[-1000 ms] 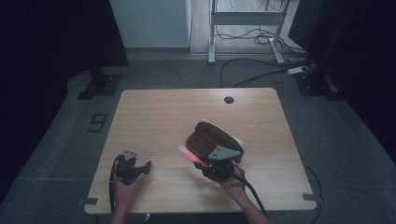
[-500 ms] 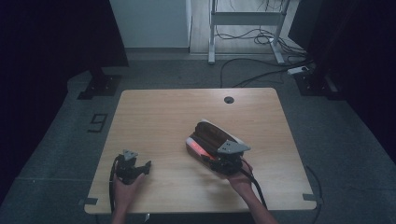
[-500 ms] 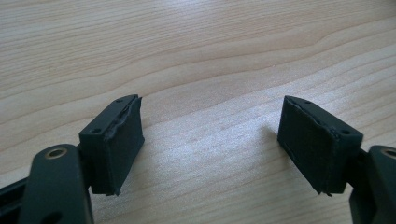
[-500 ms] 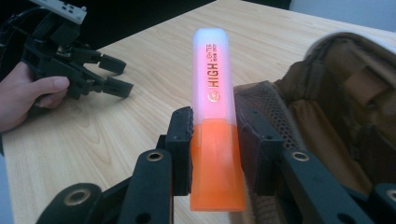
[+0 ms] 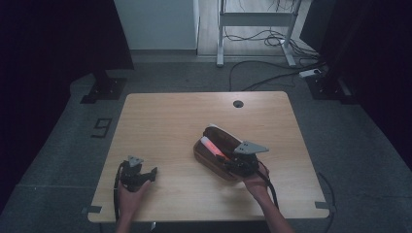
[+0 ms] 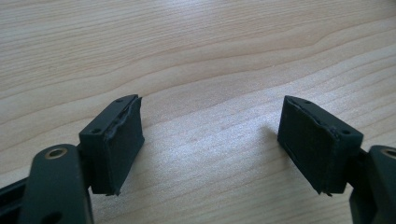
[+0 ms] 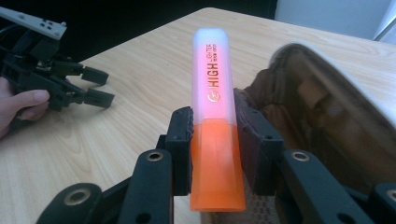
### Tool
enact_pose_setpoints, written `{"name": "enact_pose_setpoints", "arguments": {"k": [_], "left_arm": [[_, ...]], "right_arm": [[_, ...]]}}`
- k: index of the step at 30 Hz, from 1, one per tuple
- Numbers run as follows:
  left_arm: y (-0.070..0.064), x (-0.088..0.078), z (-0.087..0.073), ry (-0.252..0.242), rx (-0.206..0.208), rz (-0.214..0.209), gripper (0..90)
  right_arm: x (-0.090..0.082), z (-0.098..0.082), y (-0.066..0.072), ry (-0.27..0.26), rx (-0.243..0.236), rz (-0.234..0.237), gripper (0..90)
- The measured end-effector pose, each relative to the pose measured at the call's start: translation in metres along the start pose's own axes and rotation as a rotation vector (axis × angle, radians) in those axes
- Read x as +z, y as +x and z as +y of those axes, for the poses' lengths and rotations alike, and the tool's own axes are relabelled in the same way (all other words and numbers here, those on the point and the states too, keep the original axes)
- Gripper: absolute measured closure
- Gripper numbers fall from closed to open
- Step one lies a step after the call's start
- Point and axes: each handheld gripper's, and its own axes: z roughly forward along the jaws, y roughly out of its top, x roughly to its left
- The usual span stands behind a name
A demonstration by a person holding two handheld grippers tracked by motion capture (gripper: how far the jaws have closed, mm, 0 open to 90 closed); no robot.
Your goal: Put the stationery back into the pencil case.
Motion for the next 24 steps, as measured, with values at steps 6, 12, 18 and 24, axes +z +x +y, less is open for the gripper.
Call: {"name": "enact_pose_setpoints", "arguments": {"k": [6, 12, 18, 24], "left_arm": [[0.000, 0.000, 0.000, 0.000, 0.000, 0.000, 22.1], [0.000, 0.000, 0.000, 0.000, 0.000, 0.000, 22.1], [0.000, 0.000, 0.000, 0.000, 0.000, 0.000, 22.1], [0.000, 0.000, 0.000, 0.000, 0.000, 0.000, 22.1]], "right_arm": [[-0.004, 0.001, -0.013, -0.003, 0.006, -0.024, 65.8], [-0.004, 0.001, -0.023, 0.006, -0.010, -0.045, 65.9], [-0.006, 0.004, -0.032, 0.002, -0.008, -0.053, 65.8], [-0.006, 0.004, -0.037, 0.012, -0.021, -0.067, 65.8]]}}
